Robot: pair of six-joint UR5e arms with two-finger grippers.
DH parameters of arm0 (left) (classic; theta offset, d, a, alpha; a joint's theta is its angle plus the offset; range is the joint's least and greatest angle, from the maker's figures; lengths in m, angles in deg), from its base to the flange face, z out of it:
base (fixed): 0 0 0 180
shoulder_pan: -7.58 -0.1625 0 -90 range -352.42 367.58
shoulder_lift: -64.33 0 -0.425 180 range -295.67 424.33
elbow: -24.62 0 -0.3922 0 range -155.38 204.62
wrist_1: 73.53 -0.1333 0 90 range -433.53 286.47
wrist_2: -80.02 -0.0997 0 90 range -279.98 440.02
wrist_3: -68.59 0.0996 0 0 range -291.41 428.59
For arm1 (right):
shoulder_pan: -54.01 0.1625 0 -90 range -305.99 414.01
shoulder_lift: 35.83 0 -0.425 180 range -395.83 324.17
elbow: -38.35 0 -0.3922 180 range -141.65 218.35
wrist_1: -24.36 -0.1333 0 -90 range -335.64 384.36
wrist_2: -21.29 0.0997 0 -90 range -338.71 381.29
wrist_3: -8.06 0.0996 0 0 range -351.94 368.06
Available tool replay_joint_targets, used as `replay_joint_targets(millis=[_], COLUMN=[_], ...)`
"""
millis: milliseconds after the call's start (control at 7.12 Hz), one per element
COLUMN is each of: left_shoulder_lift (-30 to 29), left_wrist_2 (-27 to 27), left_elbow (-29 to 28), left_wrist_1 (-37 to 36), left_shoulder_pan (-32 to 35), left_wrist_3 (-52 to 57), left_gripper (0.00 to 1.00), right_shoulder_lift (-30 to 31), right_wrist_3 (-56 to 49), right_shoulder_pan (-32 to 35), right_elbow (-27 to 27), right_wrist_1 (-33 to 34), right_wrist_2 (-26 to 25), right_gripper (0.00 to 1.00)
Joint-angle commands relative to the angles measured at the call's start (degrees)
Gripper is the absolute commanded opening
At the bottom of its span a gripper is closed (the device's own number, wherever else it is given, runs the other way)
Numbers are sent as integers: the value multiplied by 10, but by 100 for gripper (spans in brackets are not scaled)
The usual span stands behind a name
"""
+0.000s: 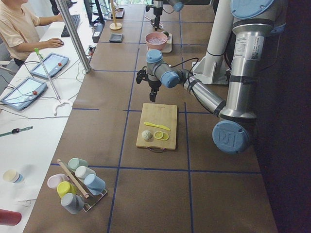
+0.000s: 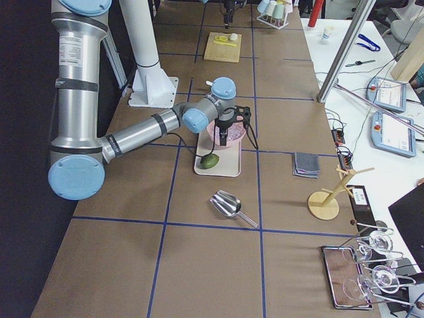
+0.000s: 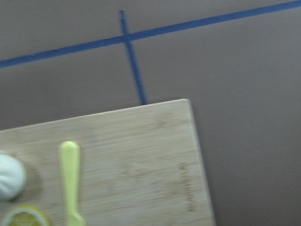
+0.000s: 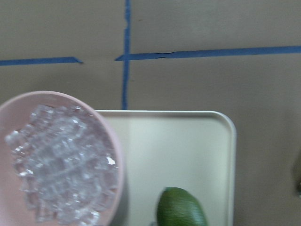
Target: Put spoon and ice into bowl
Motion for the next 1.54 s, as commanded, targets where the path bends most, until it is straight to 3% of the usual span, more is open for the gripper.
replay_joint_targets(millis=[0, 281, 561, 842, 1123, 1404], left_shoulder_lift=[29, 19, 16, 23, 13, 9], left_wrist_2=[16, 95, 109, 104, 105, 109], left_elbow=[-36, -102, -169, -170, -202, -191], left_wrist_1=[-22, -23, -19, -31, -66, -66], left_shoulder_pan=[101, 203, 273, 280, 274, 275], left_wrist_3=[168, 236, 326, 260, 260, 278], left_gripper=[96, 96, 96, 100, 100, 100], right_shoulder_lift=[60, 55, 54, 55, 46, 4], right_wrist_3=[-246, -397, -489, -523, -579, -582], right_shoulder_pan=[126, 203, 257, 277, 280, 286], right_elbow=[-65, -153, -169, -163, -159, -162], right_wrist_1=[3, 3, 40, 87, 155, 213], right_wrist_2=[19, 20, 24, 44, 43, 36], right_gripper=[100, 100, 100, 100, 100, 100])
